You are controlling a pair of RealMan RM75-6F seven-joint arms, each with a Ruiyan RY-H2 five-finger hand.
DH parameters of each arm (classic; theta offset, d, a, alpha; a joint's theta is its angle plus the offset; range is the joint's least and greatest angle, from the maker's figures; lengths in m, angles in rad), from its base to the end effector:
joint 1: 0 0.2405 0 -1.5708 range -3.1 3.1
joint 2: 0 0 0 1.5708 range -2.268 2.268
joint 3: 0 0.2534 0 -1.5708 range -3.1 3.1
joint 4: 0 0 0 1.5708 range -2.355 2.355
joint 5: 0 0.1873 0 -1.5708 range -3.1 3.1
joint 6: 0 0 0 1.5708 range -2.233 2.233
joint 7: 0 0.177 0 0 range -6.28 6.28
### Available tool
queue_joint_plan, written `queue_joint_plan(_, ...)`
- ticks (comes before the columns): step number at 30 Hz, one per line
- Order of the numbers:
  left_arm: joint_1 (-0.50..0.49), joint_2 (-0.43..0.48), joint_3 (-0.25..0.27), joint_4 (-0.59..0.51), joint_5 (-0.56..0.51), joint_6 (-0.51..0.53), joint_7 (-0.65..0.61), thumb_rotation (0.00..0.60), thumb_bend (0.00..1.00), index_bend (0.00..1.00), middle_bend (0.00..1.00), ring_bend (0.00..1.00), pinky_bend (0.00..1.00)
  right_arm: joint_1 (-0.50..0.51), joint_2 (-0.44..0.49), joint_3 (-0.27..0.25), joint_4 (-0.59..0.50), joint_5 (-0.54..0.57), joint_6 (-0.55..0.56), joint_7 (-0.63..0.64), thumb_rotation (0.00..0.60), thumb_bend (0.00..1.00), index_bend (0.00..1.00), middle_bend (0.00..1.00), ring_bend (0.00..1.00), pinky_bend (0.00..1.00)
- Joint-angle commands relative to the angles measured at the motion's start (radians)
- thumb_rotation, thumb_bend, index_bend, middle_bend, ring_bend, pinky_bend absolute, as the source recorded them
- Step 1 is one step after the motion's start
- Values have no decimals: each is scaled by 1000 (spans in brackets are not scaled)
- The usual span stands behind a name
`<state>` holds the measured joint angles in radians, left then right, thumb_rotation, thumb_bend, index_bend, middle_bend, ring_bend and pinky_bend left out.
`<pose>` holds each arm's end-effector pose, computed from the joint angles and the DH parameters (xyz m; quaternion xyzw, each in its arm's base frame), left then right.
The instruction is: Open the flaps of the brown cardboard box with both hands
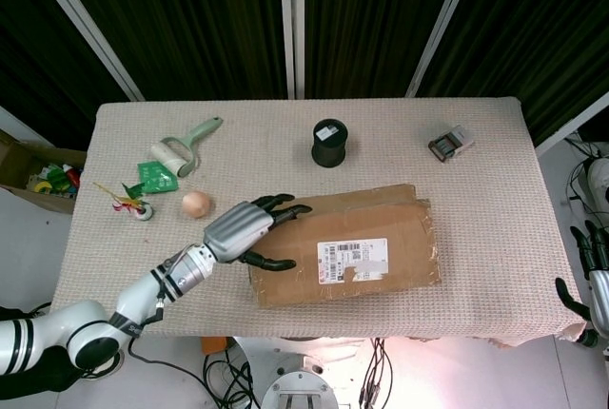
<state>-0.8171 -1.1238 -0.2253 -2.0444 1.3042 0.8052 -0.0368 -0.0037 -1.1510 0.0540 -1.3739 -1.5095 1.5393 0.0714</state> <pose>-0.0285 0.3008 0.0707 -0.7731 -0.4161 -0.4454 0.1754 -0.3485 -0.1851 0.2017 0.5884 -0.3526 0.3423 0.6421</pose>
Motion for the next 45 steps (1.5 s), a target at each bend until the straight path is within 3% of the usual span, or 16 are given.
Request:
queue_joint_plan(1, 22, 31, 0, -56, 56, 35, -48, 0, 0, 105, 308, 51, 149, 2, -2, 0, 1, 0, -2, 0, 600, 306, 0, 0, 0, 0)
queue_joint_plan(12, 90, 134, 36, -218, 248, 127, -218, 0, 0, 90, 373, 70, 150, 8, -10, -2, 2, -6, -9, -6, 600, 306, 0, 0, 0, 0)
queue_joint_plan(17, 103, 180, 68, -268, 325, 134, -378, 0, 0, 86, 446, 106, 150, 9, -11, -4, -1, -9, -7, -11, 600, 306, 0, 0, 0, 0)
queue_joint_plan(22, 94, 226, 94, -266, 394, 129, -507, 0, 0, 84, 495, 126, 150, 9, -13, -6, -3, -12, -6, -18, 600, 306, 0, 0, 0, 0)
queue_joint_plan(31, 92, 241, 100, -224, 405, 164, -569, 0, 0, 85, 496, 125, 150, 7, -12, -7, -5, -12, -4, -21, 600, 306, 0, 0, 0, 0)
queue_joint_plan(36, 95, 249, 92, -182, 393, 180, -492, 0, 0, 85, 427, 126, 150, 10, -13, -8, -4, -12, -9, -23, 600, 306, 0, 0, 0, 0)
queue_joint_plan(42, 151, 229, 82, -124, 320, 246, -167, 0, 0, 85, 220, 105, 150, 21, -8, -7, -16, -27, -10, -38, 600, 306, 0, 0, 0, 0)
queue_joint_plan(45, 196, 204, 78, -85, 281, 320, -62, 3, 0, 85, 182, 96, 150, 36, 7, -6, -44, -51, -9, -68, 600, 306, 0, 0, 0, 0)
